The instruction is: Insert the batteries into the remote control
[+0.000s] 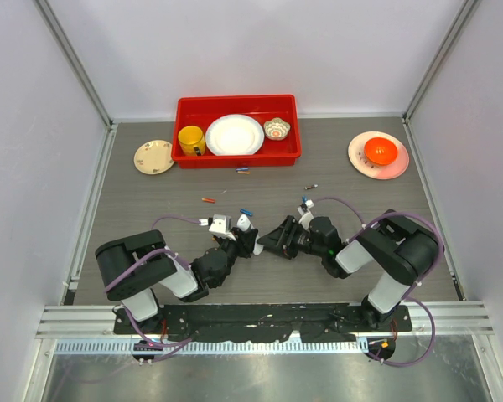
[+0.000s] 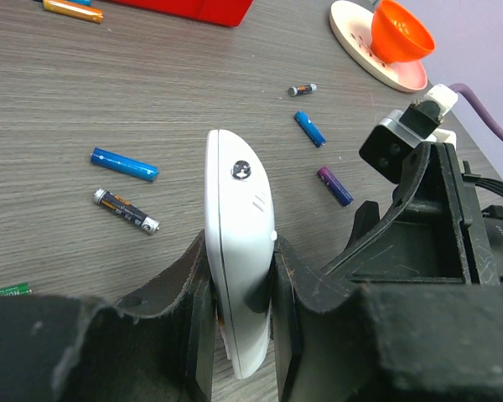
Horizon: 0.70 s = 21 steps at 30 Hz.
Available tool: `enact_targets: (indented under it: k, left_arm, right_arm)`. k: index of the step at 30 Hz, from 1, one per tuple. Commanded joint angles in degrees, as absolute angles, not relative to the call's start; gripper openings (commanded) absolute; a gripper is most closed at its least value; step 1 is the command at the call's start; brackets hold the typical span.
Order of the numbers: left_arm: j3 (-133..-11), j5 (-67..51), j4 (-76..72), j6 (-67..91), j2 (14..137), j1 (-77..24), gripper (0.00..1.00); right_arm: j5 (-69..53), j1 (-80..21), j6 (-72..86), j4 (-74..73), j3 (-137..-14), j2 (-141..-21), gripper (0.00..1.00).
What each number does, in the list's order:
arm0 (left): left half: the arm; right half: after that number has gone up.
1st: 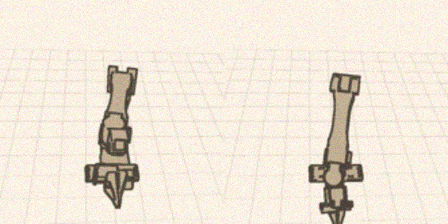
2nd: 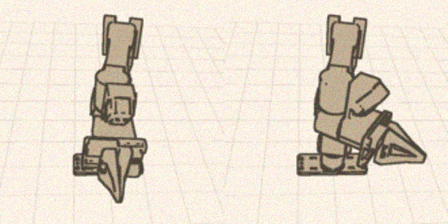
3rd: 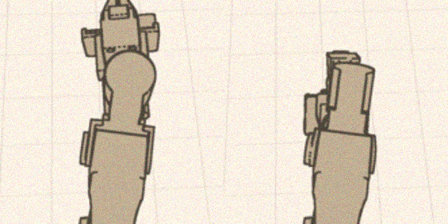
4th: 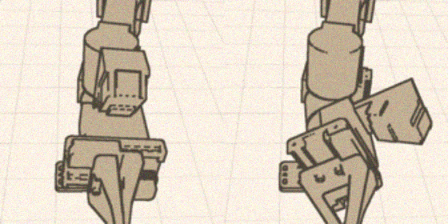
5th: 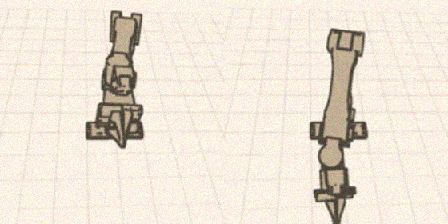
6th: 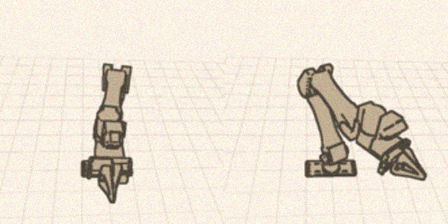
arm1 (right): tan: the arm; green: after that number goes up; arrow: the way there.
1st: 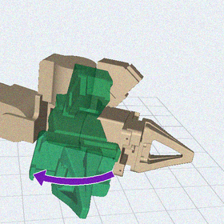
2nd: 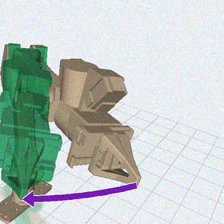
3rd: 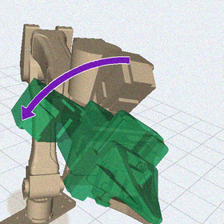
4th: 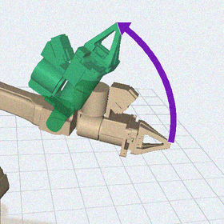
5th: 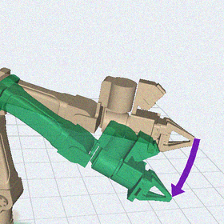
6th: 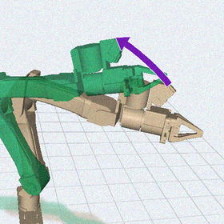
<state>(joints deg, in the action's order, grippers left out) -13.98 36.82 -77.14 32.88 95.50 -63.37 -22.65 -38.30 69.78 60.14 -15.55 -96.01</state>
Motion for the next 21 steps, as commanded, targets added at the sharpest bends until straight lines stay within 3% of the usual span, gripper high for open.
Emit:
enact_targets:
  k: [1,21]
  left_arm:
    - [-13.8,38.3,-88.6,31.2,95.5,-63.6,0.00]
    - [-14.2,36.8,-88.6,32.8,96.4,-63.6,0.00]
  right_arm:
    - [-23.5,-38.7,69.3,60.8,-16.4,-94.4,0.56]
    - [-24.5,-38.7,72.4,67.1,-17.1,-98.4,0.49]
